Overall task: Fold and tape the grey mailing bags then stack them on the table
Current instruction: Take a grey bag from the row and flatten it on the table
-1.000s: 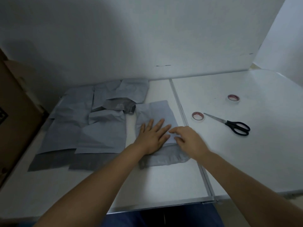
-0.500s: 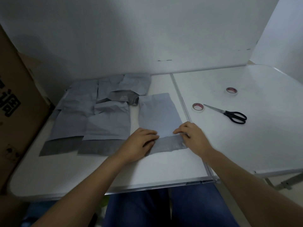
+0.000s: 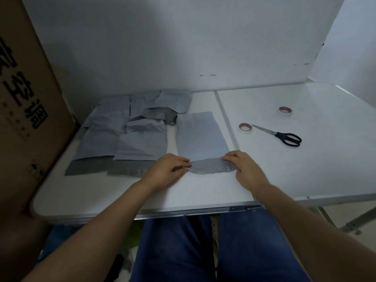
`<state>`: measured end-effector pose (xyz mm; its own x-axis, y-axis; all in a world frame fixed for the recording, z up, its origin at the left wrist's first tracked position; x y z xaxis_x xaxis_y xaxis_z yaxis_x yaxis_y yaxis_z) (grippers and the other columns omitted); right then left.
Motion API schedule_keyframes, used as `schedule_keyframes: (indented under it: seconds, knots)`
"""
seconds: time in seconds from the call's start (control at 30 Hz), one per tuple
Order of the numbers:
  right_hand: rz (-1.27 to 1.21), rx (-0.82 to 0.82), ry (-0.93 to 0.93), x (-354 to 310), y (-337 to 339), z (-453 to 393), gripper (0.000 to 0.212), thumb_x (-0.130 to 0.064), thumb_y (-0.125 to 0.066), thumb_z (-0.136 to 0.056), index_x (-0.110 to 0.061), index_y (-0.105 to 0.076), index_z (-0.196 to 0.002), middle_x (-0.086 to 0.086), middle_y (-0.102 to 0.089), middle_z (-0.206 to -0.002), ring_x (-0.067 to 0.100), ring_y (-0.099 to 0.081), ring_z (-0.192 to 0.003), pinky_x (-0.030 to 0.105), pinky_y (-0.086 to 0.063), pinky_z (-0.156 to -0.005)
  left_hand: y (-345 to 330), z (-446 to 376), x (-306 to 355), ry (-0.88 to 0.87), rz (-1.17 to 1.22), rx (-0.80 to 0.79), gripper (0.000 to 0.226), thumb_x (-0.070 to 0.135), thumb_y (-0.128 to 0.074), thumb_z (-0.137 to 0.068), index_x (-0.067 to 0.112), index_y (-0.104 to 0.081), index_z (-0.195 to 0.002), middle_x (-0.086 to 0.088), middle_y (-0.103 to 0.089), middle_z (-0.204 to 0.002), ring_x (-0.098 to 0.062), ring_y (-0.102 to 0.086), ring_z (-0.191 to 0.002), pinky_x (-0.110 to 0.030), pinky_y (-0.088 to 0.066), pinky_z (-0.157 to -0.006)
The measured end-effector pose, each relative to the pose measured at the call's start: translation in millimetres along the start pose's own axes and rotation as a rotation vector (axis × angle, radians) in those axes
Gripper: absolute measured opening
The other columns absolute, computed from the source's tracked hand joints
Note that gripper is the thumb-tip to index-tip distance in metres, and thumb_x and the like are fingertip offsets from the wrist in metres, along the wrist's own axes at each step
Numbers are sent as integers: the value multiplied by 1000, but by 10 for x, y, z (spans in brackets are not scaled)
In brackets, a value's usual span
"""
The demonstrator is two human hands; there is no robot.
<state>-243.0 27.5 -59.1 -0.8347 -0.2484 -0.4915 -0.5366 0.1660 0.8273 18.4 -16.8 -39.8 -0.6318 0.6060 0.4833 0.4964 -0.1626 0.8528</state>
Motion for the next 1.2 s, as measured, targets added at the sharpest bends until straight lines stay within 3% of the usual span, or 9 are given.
schedule_keyframes:
  seconds: [0.13,0.27,0.33,0.43,0.5,0.63,0.8,1.03,1.2]
  knots:
    - [26,-35,-5,-30,73,39,70,26,-40,-72,-9,-58,-129,4,-57,-127,24,-51,-118,22,-30,-104,7,-7,-20,88,56,18,22,31,-61,-93,29,-71,-113,9,-69,-113,-7,-61,-103,-28,-47,-94]
    - [-139,-3,-139,-25,141,3,54,8,-51,-88,-21,-54,-133,-12,-55,-119,10,-47,-118,18,-29,-106,62,-19,-45,191,165,81,13,34,-56,-96,32,-68,-102,9,-70,-89,-8,-64,-84,-27,-49,-80]
    - [-222,20,-207,-43,150,-46,36,-6,-60,-90,-22,-62,-123,-9,-58,-113,7,-48,-110,17,-33,-99,85,-36,-33,243,201,110,12,34,-53,-97,30,-64,-96,10,-66,-79,-6,-60,-75,-23,-45,-71]
    - [-273,96,-313,-73,159,-168,10,-16,-63,-92,-10,-70,-96,4,-65,-95,15,-55,-88,16,-37,-75,109,-77,-17,277,189,130,15,33,-49,-99,27,-61,-94,14,-60,-72,-2,-54,-68,-21,-39,-63]
    - [-234,117,-348,-65,137,-238,21,-22,-59,-93,-3,-67,-90,13,-65,-84,22,-57,-77,21,-38,-63,127,-99,-7,283,183,125,14,39,-50,-97,30,-60,-92,16,-59,-71,1,-54,-67,-21,-38,-61]
    - [-315,176,-352,-84,129,-318,21,-21,-58,-94,-2,-62,-87,14,-61,-75,20,-52,-68,32,-42,-64,107,-103,-16,284,200,29,22,47,-68,-83,42,-55,-99,21,-61,-79,6,-56,-74,-12,-39,-61]
    - [-305,240,-349,-73,80,-436,31,-18,-58,-94,-6,-43,-70,-2,-36,-58,12,-34,-56,26,-30,-55,111,-209,-126,391,289,159,13,36,-63,-91,24,-61,-85,10,-61,-69,0,-51,-62,-12,-36,-55]
    - [-151,253,-304,-29,-1,-616,35,-22,-55,-96,-15,-36,-67,-7,-36,-59,14,-37,-58,29,-25,-56,90,-374,-168,482,253,280,18,32,-55,-96,19,-62,-87,8,-62,-70,-3,-54,-64,-14,-35,-54]
    - [-73,240,-291,27,-79,-734,17,-23,-52,-97,-14,-54,-83,-8,-46,-71,17,-46,-68,26,-29,-60,42,-458,-171,522,181,337,18,30,-52,-97,15,-59,-88,1,-63,-74,-12,-57,-68,-19,-38,-57]
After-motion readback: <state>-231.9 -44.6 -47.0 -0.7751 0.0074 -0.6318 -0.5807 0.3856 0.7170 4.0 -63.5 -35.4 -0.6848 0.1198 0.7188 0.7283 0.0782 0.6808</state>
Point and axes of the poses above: each hand's wrist, its own z-axis away from the middle knuckle, its own y-axis out of the back of the hand, x = y × z, the point moved 4 cm from there along -z, towards the middle knuckle
